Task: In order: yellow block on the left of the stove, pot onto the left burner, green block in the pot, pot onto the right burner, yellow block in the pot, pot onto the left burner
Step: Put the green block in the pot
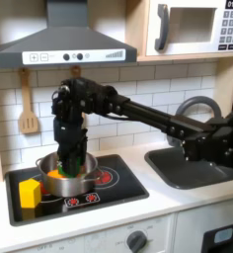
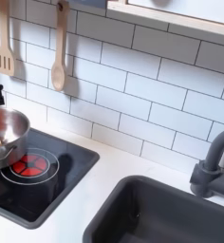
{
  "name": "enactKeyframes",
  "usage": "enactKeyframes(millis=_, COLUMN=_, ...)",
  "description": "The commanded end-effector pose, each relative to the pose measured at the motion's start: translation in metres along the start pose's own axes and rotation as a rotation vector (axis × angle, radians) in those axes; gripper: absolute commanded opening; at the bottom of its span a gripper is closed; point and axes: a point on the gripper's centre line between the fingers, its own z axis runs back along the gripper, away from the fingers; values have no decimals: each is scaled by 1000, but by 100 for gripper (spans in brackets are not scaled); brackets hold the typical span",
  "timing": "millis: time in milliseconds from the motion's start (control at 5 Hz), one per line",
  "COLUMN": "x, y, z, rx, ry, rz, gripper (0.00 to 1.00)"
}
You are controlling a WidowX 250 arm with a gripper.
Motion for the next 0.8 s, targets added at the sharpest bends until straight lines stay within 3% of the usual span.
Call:
enactKeyframes(millis=0, x=0, y=1, z=-5, rx=5, ry=10, rz=4, gripper=0)
enactKeyframes(millis=400, x=0, y=0, z=-7, rx=7, ry=15, rz=4, gripper=0)
enactKeyframes(millis=600, x=1, y=1, z=-8, rx=8, ry=22, rz=8, gripper=14)
